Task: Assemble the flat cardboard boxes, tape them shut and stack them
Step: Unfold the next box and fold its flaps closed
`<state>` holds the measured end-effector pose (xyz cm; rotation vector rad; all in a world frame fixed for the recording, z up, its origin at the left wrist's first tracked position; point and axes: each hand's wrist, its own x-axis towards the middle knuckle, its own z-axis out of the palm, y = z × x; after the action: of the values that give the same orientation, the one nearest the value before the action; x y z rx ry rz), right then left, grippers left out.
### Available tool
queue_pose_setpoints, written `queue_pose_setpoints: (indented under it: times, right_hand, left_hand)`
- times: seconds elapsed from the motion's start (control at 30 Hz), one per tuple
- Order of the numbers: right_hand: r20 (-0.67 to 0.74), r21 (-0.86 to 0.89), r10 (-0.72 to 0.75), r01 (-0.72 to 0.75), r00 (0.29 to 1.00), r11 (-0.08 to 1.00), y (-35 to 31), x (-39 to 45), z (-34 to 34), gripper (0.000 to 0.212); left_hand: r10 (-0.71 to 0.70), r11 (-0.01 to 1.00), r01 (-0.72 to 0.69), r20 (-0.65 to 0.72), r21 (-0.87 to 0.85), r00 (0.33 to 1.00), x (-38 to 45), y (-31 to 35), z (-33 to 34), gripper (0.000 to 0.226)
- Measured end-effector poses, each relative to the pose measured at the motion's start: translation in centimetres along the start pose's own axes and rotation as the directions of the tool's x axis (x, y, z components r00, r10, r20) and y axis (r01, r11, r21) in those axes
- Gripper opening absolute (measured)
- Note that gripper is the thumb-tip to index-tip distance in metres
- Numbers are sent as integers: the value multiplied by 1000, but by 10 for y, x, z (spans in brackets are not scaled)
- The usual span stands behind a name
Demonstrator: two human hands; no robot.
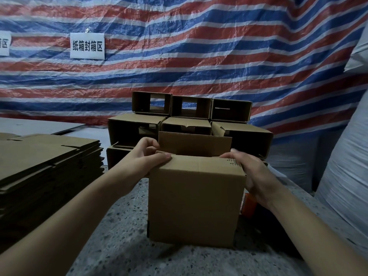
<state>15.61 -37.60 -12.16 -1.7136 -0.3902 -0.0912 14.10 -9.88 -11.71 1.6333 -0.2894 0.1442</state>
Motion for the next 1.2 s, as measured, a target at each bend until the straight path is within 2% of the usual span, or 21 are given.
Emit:
queue_pose_setpoints:
  times: [0.1, 0.17, 0.27, 0.4, 0.5, 0.6, 0.73, 0.8, 0.9, 1.0, 1.1, 1.2]
  right_hand:
    - [40, 2, 31, -31, 999, 1000, -1, 0, -3, 39]
    - [42, 55, 51, -53, 998, 997, -2, 0, -2, 36]
    - [-20, 96, 32, -30, 999, 995, -1, 0, -2, 51]
    - [19, 175, -15, 12, 1000, 984, 2, 3, -3, 93]
    - [41, 193, -75, 66, 996, 979, 3, 4, -3, 99]
    - [43, 169, -98, 89, 994, 982, 3, 6, -4, 93]
    - [29, 160, -106, 100, 994, 982, 3, 5, -4, 71]
    - [30, 162, -110, 103, 994, 981, 2, 3, -4, 51]
    - [11, 57, -119, 118, 993, 991, 2, -1, -5, 24]
    - [-27, 1, -145, 145, 989, 989, 4, -1, -5, 21]
    - [-47, -38, -182, 181, 982, 983, 6, 0, -4, 24]
    - [-45, -62, -189, 186, 981, 981, 6, 0, -5, 27]
  left_hand:
    - [9, 1000, -9, -45, -2, 999, 0, -1, 3, 68]
    - [26, 1000, -26, -76, 1, 997, 0, -1, 3, 86]
    - [25, 999, -24, -43, 29, 999, 0, -1, 2, 108]
    - [51, 998, -51, -10, 29, 999, 1, -1, 2, 111]
    - [115, 993, -114, -9, 27, 993, 2, -2, 1, 106]
    - [175, 984, -175, -23, 36, 984, 2, -3, 2, 96]
    - [204, 976, -199, -46, 90, 978, 2, -4, -1, 88]
    - [225, 964, -216, -49, 153, 973, 1, -3, -2, 81]
    - [246, 919, -233, -1, 319, 969, -4, 3, -5, 57]
    - [252, 854, -248, 55, 458, 966, -9, 12, -6, 36]
    - [242, 795, -234, 62, 560, 968, -11, 19, -5, 44]
    - [234, 676, -236, 100, 698, 967, -13, 28, -3, 34]
